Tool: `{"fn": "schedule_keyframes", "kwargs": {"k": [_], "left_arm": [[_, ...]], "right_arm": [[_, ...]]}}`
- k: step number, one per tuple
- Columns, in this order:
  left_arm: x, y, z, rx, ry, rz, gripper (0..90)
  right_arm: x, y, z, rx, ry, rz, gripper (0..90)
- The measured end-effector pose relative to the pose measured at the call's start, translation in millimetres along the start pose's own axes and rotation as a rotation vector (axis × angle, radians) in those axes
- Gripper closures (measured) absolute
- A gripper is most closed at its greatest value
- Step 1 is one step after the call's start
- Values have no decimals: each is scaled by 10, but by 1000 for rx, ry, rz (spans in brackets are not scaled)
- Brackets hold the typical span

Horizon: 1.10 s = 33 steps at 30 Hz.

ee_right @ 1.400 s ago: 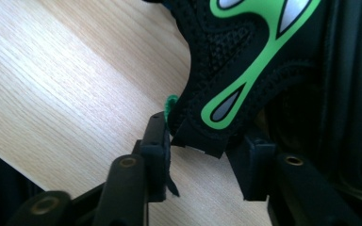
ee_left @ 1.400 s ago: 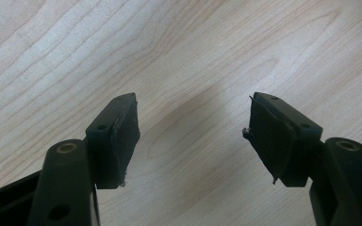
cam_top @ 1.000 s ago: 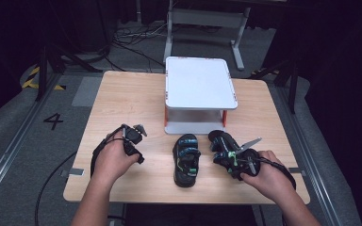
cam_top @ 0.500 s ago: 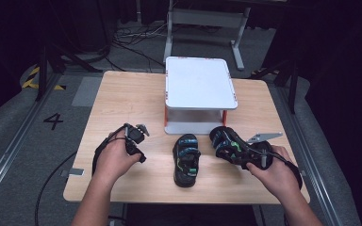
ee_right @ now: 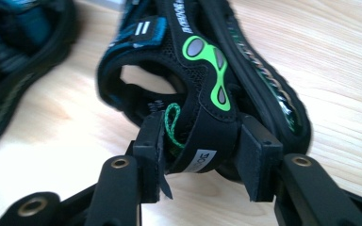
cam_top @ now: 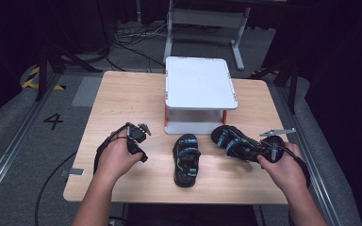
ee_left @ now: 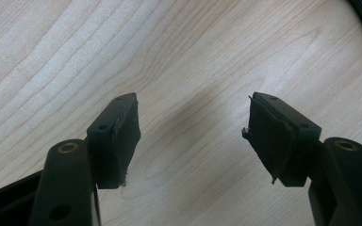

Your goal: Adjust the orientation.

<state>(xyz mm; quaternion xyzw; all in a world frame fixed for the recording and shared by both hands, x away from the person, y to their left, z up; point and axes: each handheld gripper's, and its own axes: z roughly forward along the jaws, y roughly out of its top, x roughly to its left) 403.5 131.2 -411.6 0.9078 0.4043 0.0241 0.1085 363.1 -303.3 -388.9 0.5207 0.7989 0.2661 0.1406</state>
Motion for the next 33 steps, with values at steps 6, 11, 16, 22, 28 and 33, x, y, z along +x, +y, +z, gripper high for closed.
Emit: {"fn": "schedule_keyframes", "kwargs": {"k": [6,11,16,22,28,33], "left_arm": [[-5,-16,4,3,1,-5,353],[-10,-30,22,10,1,-10,352],[-13,-40,20,12,1,-13,352],[9,-74,3,5,3,-19,352],[42,-210,5,14,8,-67,352],[62,-304,-19,11,10,-89,351]], "right_arm": [[-230,9,96,-14,-66,59,539],[-430,71,112,-50,-108,60,587],[-497,98,122,-54,-103,71,575],[-463,143,-72,-95,-85,46,538],[-482,230,-39,-85,-91,49,508],[-455,295,114,-20,-96,29,596]]}}
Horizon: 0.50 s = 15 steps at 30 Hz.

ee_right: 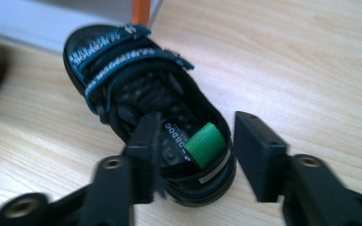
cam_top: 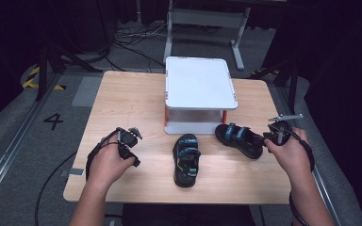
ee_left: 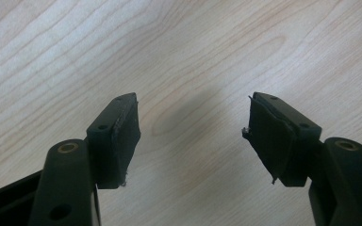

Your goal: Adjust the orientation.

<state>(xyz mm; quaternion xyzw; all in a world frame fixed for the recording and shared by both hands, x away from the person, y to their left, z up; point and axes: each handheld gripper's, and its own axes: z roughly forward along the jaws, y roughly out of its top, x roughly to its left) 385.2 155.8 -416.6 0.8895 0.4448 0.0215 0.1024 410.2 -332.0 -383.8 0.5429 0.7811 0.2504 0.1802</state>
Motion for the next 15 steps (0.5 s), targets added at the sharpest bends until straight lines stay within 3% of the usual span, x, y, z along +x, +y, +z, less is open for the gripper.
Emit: {"fn": "schedule_keyframes", "kwargs": {"k": [2,7,10,15], "left_arm": [[10,-30,1,6,0,-4,350],[25,-51,1,6,2,-7,350],[11,-37,1,2,2,-1,350],[8,-7,-6,4,2,6,350]], "right_arm": [[-10,10,23,30,-5,-12,691],[-37,27,-9,68,12,-19,822],[-22,26,-25,72,26,-41,857],[61,36,-125,62,98,-30,866]]}}
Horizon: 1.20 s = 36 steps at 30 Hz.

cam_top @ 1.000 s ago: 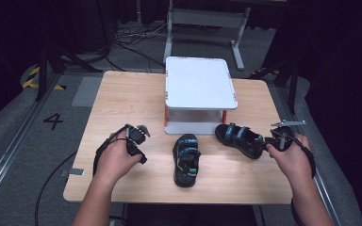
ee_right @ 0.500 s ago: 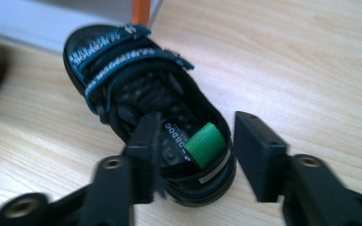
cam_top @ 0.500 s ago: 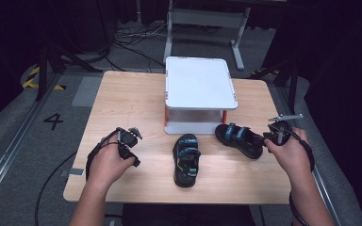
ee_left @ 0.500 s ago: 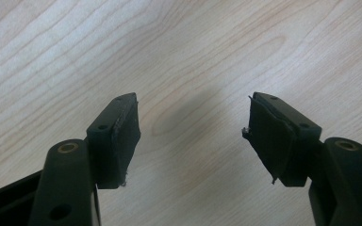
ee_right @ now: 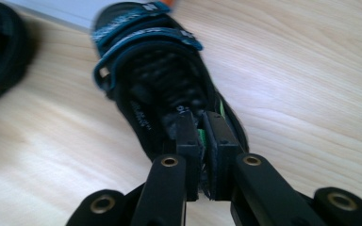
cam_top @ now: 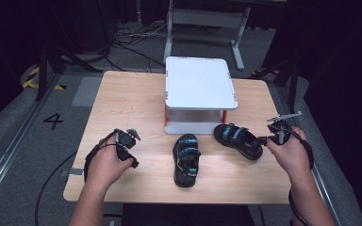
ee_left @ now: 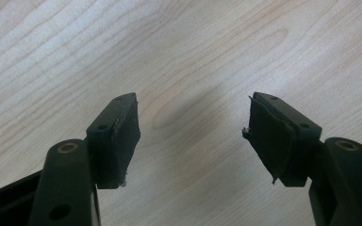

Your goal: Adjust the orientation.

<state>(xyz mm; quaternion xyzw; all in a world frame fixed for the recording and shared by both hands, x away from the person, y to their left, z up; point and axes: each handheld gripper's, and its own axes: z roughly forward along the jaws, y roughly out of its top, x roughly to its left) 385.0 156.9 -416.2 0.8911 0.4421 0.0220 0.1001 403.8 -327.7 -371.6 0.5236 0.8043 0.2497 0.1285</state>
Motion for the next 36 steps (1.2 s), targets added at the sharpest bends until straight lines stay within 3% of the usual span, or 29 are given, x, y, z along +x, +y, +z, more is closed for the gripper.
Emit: {"fn": "schedule_keyframes", "kwargs": {"k": [3,11,17,24,25,30,31,33,36], "left_arm": [[-6,33,3,-4,0,3,350],[-45,140,32,-1,-9,27,350],[-57,198,39,-5,-12,48,350],[-74,221,33,-8,-12,52,351],[-68,221,32,-6,-11,55,351],[-59,212,23,-8,-15,54,351],[-60,207,13,-12,-10,52,351],[-56,202,9,-9,-12,55,350],[-60,192,15,-9,-9,47,350]], "right_arm": [[122,-5,-47,-5,38,-28,864],[554,-29,-118,-12,210,-129,862],[847,-88,-71,27,240,-169,849],[1063,-107,27,13,336,-249,849],[1129,-114,66,11,378,-266,849],[1187,-161,200,93,398,-280,831],[1177,-157,194,91,392,-274,817],[1144,-134,117,62,388,-258,684],[1076,-97,13,11,348,-267,618]]}}
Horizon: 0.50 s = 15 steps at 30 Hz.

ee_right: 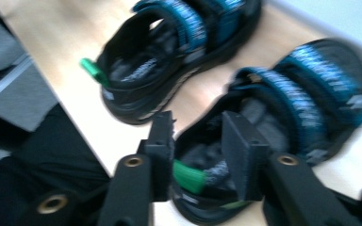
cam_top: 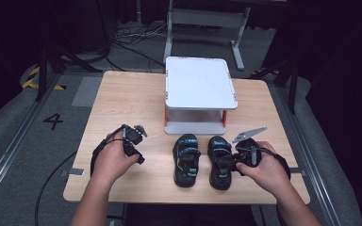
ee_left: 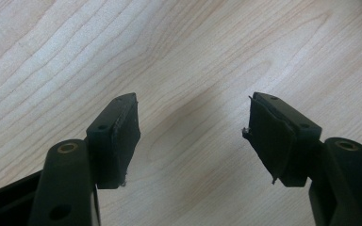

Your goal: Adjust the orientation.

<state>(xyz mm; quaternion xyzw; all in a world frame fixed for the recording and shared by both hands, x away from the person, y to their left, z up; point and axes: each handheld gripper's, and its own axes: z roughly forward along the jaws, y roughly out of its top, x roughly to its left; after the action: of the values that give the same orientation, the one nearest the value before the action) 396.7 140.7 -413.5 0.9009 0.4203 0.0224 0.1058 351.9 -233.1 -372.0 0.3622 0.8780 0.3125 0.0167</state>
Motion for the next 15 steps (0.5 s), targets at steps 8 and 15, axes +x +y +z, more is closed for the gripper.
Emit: {"fn": "schedule_keyframes", "kwargs": {"k": [8,15], "left_arm": [[12,-154,-1,8,0,-33,349],[43,-220,-24,6,1,-52,347]], "right_arm": [[-201,95,54,20,-250,-183,465],[-278,164,379,153,-223,-307,567]]}}
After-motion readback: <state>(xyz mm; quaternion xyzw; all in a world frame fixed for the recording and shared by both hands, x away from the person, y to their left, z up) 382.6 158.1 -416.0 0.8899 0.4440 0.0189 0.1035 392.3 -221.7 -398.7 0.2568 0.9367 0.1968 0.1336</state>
